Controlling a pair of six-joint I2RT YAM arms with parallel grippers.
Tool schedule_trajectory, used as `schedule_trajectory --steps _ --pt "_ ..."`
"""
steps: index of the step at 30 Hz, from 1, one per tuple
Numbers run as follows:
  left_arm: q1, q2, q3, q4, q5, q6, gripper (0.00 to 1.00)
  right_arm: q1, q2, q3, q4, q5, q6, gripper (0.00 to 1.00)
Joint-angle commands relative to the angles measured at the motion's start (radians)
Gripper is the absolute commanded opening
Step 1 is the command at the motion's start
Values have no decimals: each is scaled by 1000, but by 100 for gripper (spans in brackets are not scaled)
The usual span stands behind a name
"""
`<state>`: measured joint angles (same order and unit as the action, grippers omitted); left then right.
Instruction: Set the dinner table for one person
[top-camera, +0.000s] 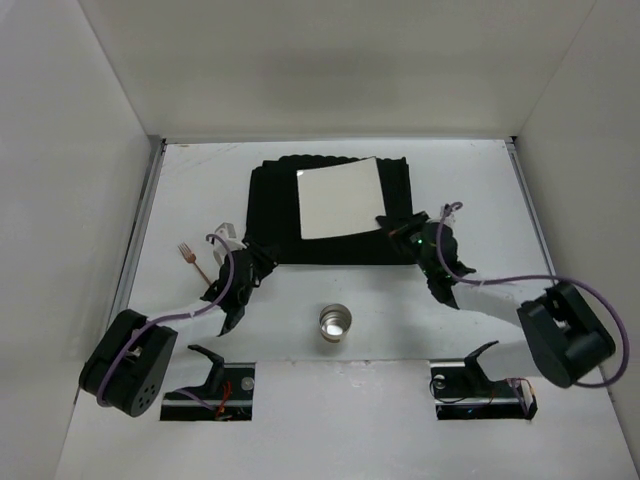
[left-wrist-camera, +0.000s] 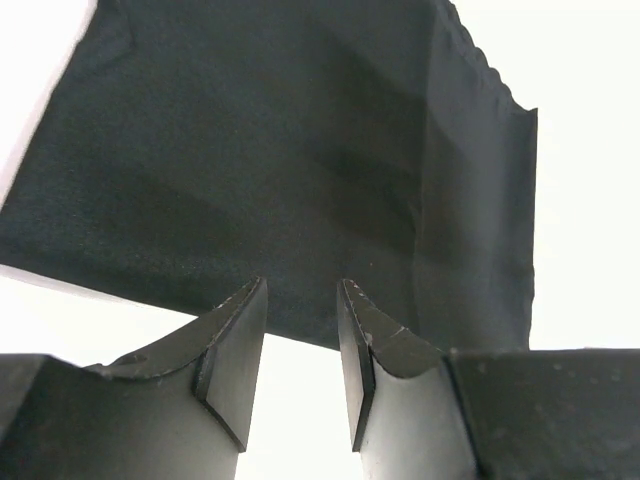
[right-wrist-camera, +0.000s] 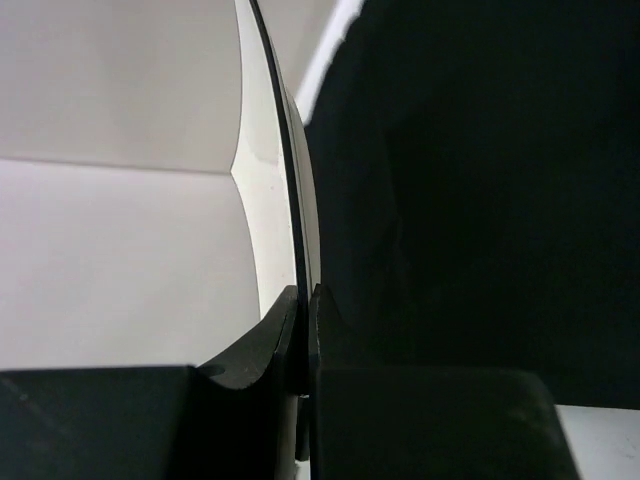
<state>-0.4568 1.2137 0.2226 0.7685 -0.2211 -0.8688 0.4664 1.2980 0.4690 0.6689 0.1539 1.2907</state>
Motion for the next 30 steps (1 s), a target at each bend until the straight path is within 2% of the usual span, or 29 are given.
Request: schedule_trajectory --steps 1,6,11,18,30 --pt "16 -45 -19 45 -14 8 31 62 84 124 349 171 71 0" --pt "22 -65 -23 34 -17 10 31 116 227 142 478 236 116 0" --pt "16 -75 -25 32 -23 13 31 130 296 132 552 266 133 0" --pt "5 -69 -23 32 -20 10 31 140 447 186 643 259 200 0" --pt "2 -79 -25 32 -15 4 32 101 550 220 604 129 269 0"
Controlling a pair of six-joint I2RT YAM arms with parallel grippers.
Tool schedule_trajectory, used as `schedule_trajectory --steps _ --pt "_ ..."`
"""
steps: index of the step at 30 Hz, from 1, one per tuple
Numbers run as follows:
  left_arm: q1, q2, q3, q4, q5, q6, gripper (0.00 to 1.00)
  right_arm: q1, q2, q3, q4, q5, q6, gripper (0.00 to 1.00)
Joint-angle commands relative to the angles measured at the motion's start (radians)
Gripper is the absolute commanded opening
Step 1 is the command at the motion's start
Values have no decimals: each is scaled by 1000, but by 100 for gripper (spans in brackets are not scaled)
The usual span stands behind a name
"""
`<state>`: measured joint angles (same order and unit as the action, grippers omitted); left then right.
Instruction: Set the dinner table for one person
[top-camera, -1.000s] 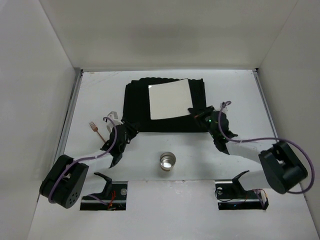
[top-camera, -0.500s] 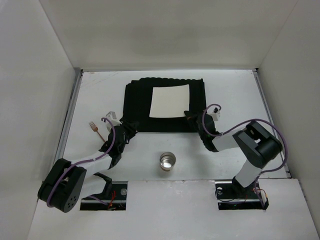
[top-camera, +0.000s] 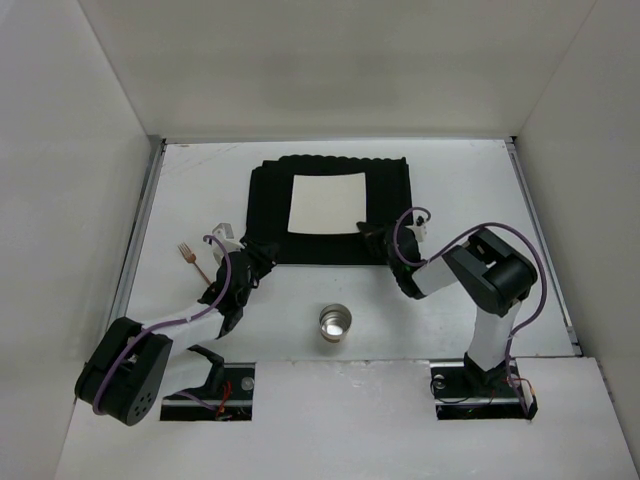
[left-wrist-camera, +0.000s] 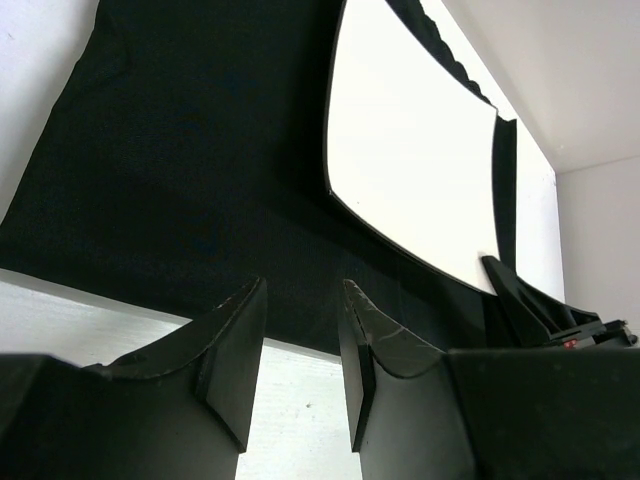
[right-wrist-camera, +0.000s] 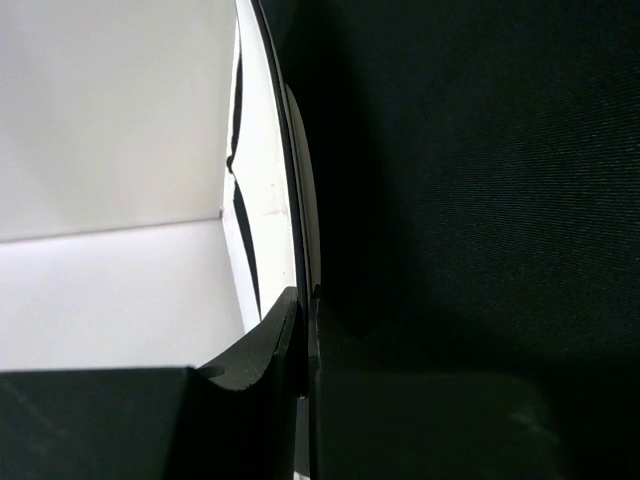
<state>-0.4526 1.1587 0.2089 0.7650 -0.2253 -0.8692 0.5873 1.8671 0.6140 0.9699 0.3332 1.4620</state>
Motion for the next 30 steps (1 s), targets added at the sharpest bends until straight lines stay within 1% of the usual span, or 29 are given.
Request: schedule_trajectory --steps 1,5,7,10,14,21,25,30 --pt "-4 -22 -9 36 -9 4 32 -25 -7 75 299 -63 113 0" --pt "2 -7 -8 39 -8 3 32 -30 50 72 309 -71 159 0" --pt "1 -8 -8 36 -6 2 32 -30 69 67 311 -68 167 2" --pt "-2 1 -6 39 -14 6 32 -36 87 61 311 -68 175 8" --pt "-7 18 -2 43 -11 4 32 -57 86 53 309 -86 173 23" --pt "-8 35 1 46 -8 -1 32 -96 70 43 239 -132 172 38" --pt "2 32 4 36 -3 -2 32 -102 60 4 210 -134 166 43" --pt "7 50 14 19 -2 -8 32 -120 20 -65 191 -149 150 46"
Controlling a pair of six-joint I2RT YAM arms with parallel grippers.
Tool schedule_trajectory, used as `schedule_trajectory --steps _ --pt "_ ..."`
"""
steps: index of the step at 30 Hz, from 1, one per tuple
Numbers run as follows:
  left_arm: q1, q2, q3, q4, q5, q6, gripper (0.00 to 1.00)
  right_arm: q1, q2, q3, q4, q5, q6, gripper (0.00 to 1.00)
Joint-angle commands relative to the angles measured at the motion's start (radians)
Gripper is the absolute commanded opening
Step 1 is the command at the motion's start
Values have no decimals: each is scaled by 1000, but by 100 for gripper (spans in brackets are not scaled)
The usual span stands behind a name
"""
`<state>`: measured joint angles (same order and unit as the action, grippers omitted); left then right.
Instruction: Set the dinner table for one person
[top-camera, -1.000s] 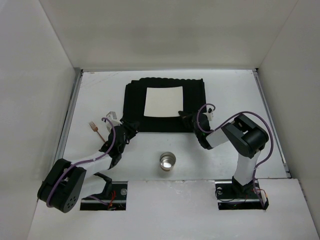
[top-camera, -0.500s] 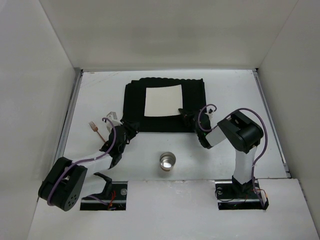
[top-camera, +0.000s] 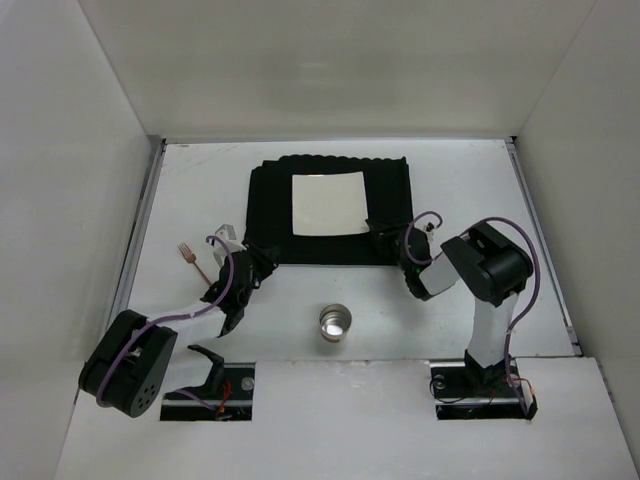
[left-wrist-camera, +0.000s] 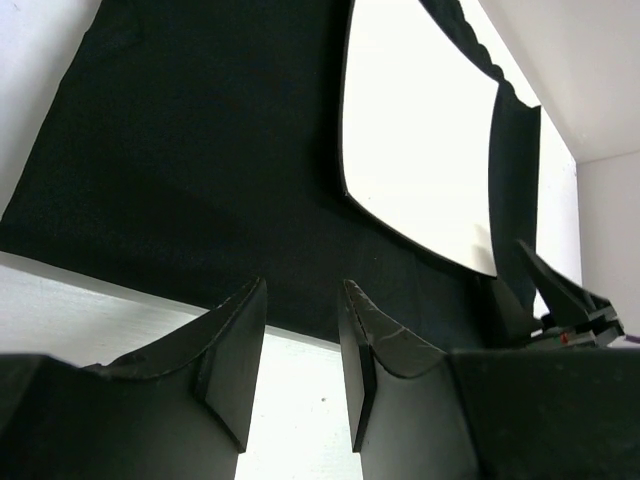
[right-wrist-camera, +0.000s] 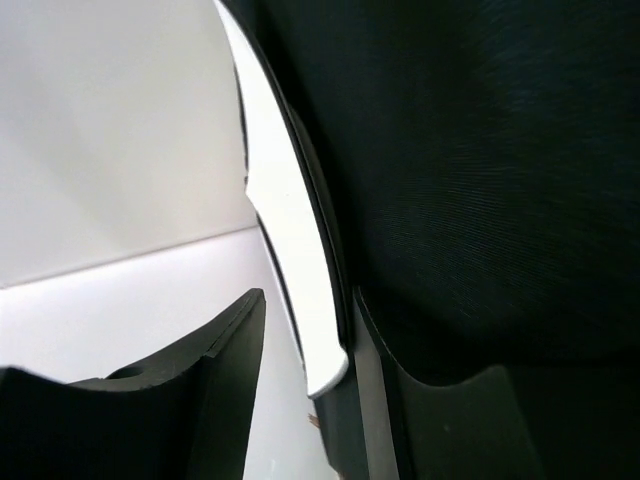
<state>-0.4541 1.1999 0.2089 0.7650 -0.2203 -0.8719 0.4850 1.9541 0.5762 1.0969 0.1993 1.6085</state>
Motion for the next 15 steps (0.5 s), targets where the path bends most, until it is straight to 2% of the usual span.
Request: schedule_trajectory --steps 1,10,13,15 --pt "4 7 14 17 -10 -7 32 -23 -81 -42 55 -17 -2 46" --pt "-1 1 12 17 -25 -7 33 -41 -247 -171 -15 -34 -70 47" --pt "6 0 11 17 -16 -13 33 -36 -346 -180 -119 -87 -160 40" --pt "2 -2 11 17 -27 -6 33 -27 -435 -176 -240 -113 -250 28"
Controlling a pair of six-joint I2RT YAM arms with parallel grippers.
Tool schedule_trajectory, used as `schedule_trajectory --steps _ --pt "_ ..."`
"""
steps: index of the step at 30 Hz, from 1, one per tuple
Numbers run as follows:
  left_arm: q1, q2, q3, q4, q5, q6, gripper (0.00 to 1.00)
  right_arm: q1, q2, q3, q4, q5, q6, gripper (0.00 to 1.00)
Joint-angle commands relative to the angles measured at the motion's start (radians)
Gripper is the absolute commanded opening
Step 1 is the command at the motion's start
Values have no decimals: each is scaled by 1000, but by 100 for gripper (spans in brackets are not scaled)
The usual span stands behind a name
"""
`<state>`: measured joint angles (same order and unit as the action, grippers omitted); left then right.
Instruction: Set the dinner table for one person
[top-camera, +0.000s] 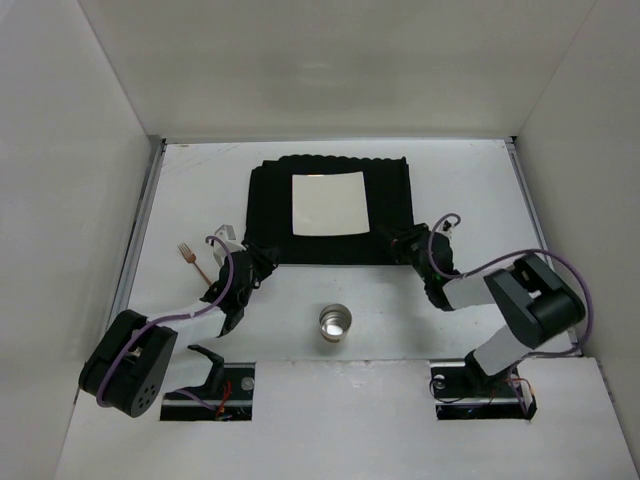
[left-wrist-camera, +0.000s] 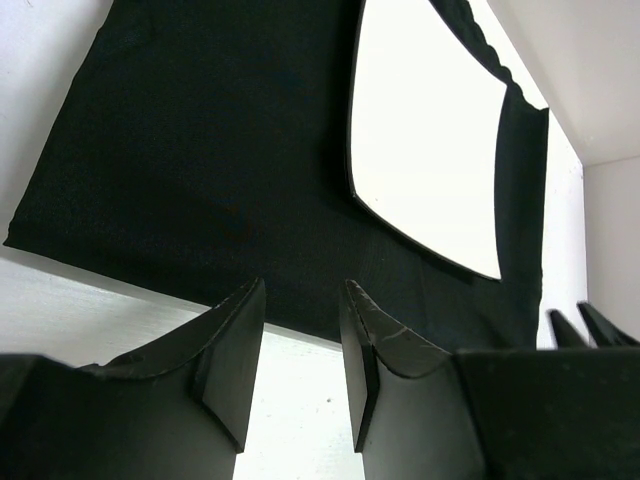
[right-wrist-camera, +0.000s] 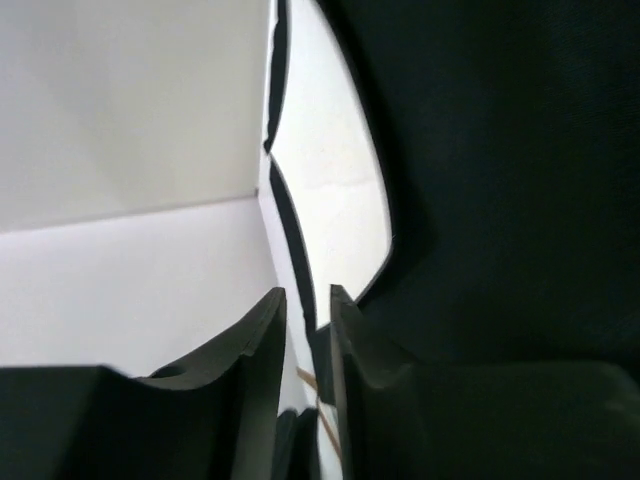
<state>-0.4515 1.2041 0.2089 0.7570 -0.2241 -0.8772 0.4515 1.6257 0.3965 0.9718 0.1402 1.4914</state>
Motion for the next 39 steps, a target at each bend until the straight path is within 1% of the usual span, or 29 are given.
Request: schedule_trajectory --steps 1,3,4,5,7,9,11,13,15,18,25,32,35,38,39 --pt "1 -2 11 24 -24 -2 33 19 -159 14 -193 -65 -188 22" --pt "6 -1 14 10 -15 -9 33 61 -264 50 -395 -73 -326 12" --pt "3 -6 17 1 -18 -9 33 87 -320 76 -510 -64 -405 10" --pt "-5 -11 20 -10 -26 -3 33 123 -369 108 -627 -48 -487 8" --pt "-8 -3 26 -16 -37 0 33 202 -450 186 -860 22 -639 9" --pt "-11 12 30 -12 -23 -8 30 290 -490 269 -1046 84 -758 15" --pt "-25 18 35 -5 -18 -6 29 376 -498 335 -1171 113 -827 28" --pt "-34 32 40 2 -24 0 29 437 -489 379 -1248 124 -856 39" --pt "-29 40 37 11 -14 -9 29 486 -471 407 -1292 125 -872 45" --pt "-26 20 27 15 -20 -5 29 542 -446 420 -1334 145 -890 46" --pt "-13 5 17 15 -21 -8 31 669 -398 450 -1395 122 -905 45" --pt "-11 23 21 16 -11 -14 31 686 -431 452 -1392 122 -881 43" --pt "-11 25 21 19 -4 -19 31 691 -419 458 -1397 113 -890 42" --pt "-14 31 23 21 -11 -19 31 691 -379 459 -1388 108 -889 39" --pt "-11 34 23 24 -5 -19 31 691 -362 462 -1383 107 -892 36"
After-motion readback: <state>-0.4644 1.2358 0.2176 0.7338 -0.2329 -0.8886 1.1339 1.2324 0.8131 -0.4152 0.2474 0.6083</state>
